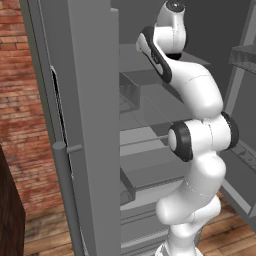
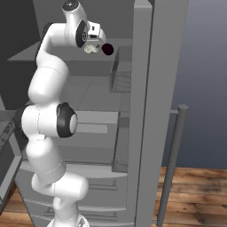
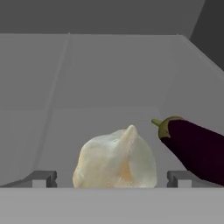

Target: Retrieve the bottle and the shaker from the cabinet and place them next to the mixing bowl on the counter. Then add garlic from the fridge to the mixing bowl.

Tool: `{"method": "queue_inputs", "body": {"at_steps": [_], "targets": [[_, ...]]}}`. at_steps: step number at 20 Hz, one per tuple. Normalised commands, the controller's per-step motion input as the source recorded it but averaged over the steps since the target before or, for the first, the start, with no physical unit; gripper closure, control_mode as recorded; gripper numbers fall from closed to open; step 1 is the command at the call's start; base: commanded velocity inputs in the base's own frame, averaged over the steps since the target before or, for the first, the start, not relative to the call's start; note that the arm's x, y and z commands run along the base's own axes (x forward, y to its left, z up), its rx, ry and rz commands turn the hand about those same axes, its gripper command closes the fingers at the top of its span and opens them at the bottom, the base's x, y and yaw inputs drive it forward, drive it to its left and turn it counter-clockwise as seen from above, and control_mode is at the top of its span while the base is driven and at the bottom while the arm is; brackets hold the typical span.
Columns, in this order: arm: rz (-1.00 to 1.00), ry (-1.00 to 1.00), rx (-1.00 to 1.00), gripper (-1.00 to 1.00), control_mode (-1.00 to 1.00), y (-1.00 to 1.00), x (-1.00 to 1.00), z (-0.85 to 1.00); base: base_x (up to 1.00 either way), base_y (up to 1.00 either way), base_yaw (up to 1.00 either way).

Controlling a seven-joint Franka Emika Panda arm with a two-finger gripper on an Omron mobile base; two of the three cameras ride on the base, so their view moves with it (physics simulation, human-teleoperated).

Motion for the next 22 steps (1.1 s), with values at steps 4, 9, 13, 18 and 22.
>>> {"method": "queue_inputs", "body": {"at_steps": [4, 9, 13, 18, 22], "targets": [[0.00, 0.01, 0.00, -1.00, -1.00, 0.00, 0.04, -0.11, 0.00, 0.00, 0.00], [0.00, 0.01, 0.00, -1.00, -1.00, 0.00, 0.16, -0.09, 0.00, 0.00, 0.00], [0.00, 0.01, 0.00, -1.00, -1.00, 0.00, 0.15, -0.02, 0.00, 0.00, 0.00], [0.00, 0.02, 0.00, -1.00, -1.00, 0.00, 0.01, -0.22, 0.00, 0.00, 0.00], [0.00, 0.00, 0.00, -1.00, -1.00, 0.00, 0.00, -0.16, 0.00, 0.00, 0.00]]}}
